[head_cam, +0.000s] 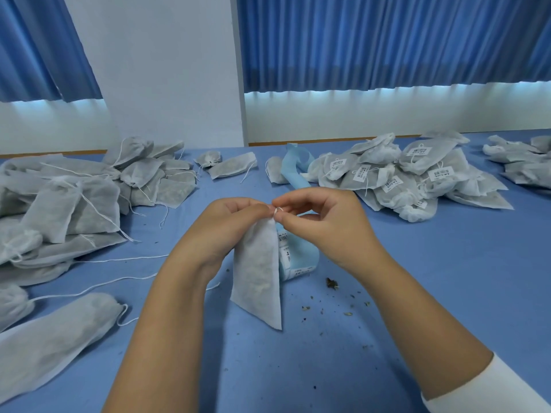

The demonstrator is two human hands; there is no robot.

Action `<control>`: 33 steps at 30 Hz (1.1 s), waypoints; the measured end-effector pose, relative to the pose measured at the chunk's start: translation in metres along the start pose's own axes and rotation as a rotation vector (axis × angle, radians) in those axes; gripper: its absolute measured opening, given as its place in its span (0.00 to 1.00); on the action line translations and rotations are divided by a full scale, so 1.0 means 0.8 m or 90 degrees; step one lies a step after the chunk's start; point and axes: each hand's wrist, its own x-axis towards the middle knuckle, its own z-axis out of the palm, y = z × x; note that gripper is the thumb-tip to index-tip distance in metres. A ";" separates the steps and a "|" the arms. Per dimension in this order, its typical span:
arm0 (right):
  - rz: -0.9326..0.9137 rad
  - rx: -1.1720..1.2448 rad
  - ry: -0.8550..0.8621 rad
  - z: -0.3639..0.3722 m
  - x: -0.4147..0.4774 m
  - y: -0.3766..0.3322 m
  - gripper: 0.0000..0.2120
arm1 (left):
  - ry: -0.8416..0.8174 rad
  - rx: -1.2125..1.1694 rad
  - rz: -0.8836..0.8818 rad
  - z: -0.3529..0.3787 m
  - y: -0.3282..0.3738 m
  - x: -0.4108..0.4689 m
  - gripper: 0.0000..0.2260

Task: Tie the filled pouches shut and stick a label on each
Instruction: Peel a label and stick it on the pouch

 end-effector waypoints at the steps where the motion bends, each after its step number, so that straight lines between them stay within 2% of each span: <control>1: -0.010 -0.010 0.007 0.001 -0.001 0.001 0.07 | 0.005 0.000 -0.002 0.001 0.000 0.000 0.10; 7: -0.065 -0.089 0.053 0.006 -0.002 0.005 0.07 | -0.017 -0.023 -0.015 0.002 0.000 -0.001 0.12; 10: -0.030 -0.043 0.042 0.007 0.000 0.005 0.08 | -0.022 -0.059 -0.028 0.002 0.000 0.000 0.11; 14: 0.009 0.016 0.029 0.007 0.002 0.005 0.07 | -0.024 -0.101 -0.070 0.002 -0.001 0.000 0.16; 19: 0.042 0.047 0.037 0.010 0.002 0.006 0.04 | -0.100 -0.083 -0.074 -0.001 -0.005 -0.001 0.15; 26: 0.101 0.123 0.081 0.009 0.006 0.004 0.04 | -0.083 -0.076 -0.080 0.003 -0.004 0.001 0.16; 30: 0.142 0.142 0.118 0.004 0.008 0.007 0.04 | -0.043 0.009 -0.052 0.009 0.000 0.002 0.08; 33: 0.161 0.140 0.136 0.000 0.011 0.011 0.04 | -0.004 0.056 -0.012 0.014 -0.002 0.005 0.12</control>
